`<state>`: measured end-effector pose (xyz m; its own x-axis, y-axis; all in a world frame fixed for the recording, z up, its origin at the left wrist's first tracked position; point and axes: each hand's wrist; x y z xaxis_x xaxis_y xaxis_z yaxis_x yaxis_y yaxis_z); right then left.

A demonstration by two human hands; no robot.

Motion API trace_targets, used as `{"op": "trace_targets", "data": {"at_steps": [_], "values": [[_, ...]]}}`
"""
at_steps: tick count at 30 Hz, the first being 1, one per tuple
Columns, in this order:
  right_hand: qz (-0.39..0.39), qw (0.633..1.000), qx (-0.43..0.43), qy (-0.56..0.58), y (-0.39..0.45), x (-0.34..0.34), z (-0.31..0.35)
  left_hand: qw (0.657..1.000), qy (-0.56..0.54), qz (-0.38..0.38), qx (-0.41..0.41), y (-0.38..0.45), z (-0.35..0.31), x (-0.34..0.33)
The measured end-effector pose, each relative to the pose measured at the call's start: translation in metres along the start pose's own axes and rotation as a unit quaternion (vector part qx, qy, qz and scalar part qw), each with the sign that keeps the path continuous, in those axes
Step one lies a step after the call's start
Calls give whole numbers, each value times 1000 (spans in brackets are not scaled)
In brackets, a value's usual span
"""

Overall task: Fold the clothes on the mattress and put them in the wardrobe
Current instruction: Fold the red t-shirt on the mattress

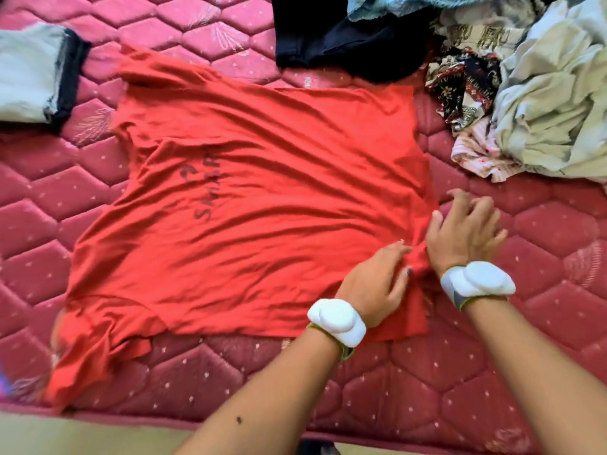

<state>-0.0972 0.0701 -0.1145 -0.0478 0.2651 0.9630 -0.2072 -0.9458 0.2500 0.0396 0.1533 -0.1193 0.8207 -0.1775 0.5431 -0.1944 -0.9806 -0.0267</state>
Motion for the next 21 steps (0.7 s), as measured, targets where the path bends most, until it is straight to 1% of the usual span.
{"op": "trace_targets", "data": {"at_steps": [2, 3, 5, 6, 8, 9, 11, 13, 15, 16, 17, 18, 20, 21], "values": [[-16, 995, 94, 37, -28, 5, 19, 994, 42, -104, 14, -20, 16, 26], [-2, 986, 147, 73, -44, 7, 33, 986, 83, -141, 29, -33, 28, 42], [65, 955, 254, 137, -80, 13, 70, 967, 169, -177, 65, -67, 57, 85], [105, 935, 301, 154, -97, 14, 87, 958, 209, -177, 82, -84, 72, 106], [168, 892, 386, 164, -127, 17, 122, 943, 282, -148, 101, -120, 102, 147], [185, 873, 424, 154, -140, 18, 137, 935, 312, -130, 106, -138, 114, 164], [204, 846, 478, 115, -159, 20, 165, 916, 371, -102, 110, -170, 133, 193], [221, 830, 504, 96, -173, 23, 191, 895, 418, -84, 132, -197, 146, 215], [252, 819, 503, 114, -186, 25, 210, 874, 451, -79, 164, -217, 155, 230], [282, 812, 496, 122, -191, 27, 217, 868, 459, -75, 175, -224, 158, 236], [311, 808, 485, 126, -194, 30, 221, 871, 455, -69, 171, -229, 160, 239], [340, 799, 480, 122, -197, 33, 224, 888, 428, -64, 158, -233, 161, 242], [383, 778, 488, 98, -198, 39, 230, 938, 323, -23, 121, -240, 157, 249], [405, 765, 496, 74, -195, 43, 232, 953, 284, 14, 108, -240, 153, 251]]}}
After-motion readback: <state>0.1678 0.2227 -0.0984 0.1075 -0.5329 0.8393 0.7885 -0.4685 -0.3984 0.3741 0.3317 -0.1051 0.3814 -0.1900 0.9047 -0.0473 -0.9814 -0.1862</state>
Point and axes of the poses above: each hand's wrist, its own y-axis towards the middle knuckle, its own x-axis out of the back of the hand, z = x × y, and after that the axes turned 6 degrees about -z, right-handed
